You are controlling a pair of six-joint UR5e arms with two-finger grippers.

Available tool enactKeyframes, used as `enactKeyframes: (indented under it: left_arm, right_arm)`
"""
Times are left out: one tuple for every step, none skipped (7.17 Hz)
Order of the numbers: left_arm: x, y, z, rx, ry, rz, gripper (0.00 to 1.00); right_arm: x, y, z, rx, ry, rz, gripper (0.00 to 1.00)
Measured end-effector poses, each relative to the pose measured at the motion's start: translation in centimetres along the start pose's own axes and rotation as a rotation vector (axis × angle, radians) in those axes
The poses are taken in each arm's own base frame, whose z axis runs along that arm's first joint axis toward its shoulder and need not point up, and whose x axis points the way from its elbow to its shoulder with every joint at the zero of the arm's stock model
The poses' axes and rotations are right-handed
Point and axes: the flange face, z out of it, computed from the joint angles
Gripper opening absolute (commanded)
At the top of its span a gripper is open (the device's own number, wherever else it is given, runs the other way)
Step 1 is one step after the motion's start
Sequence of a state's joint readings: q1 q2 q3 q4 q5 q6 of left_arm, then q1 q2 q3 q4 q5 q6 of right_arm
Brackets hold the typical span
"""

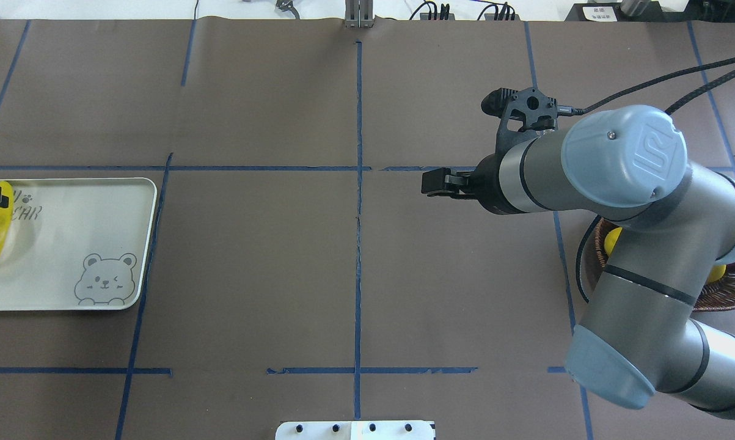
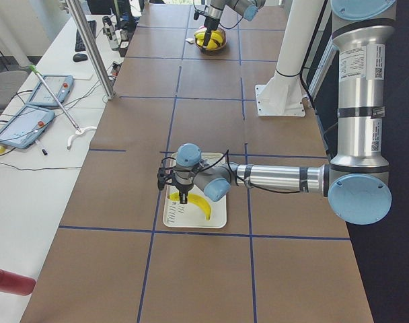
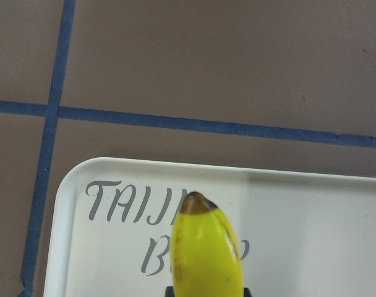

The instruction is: Transfer all bananas from basket to plate

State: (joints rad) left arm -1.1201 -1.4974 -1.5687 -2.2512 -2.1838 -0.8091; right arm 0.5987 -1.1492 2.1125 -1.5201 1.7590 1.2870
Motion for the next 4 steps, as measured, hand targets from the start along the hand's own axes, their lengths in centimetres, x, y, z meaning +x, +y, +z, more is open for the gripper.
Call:
enactKeyframes:
  left_arm:
    - [0.3,-0.1,-0.2,0.000,0.007,0.004,0.99]
    - [0.8,-0.3,-0.5,-0.001,0.019,0.008,0.99]
    - [1.3,-0.4,-0.9,-0.009,0.042,0.010,0.99]
    - [1.4,-0.6,-1.8,-0.026,0.078,0.003,0.99]
  right_arm:
    - [1.5,-0.5,-0.2,-0.017,0.016,-0.008,1.00]
    - [4.1,-0.8,-0.4,-0.037,0.042,-0.027,1.00]
    - [7.6,-0.6,-0.6,-0.053,0.082,-0.055,1.00]
    - [11.3,0.0,-0.9,-0.066,0.127,-0.098,1.00]
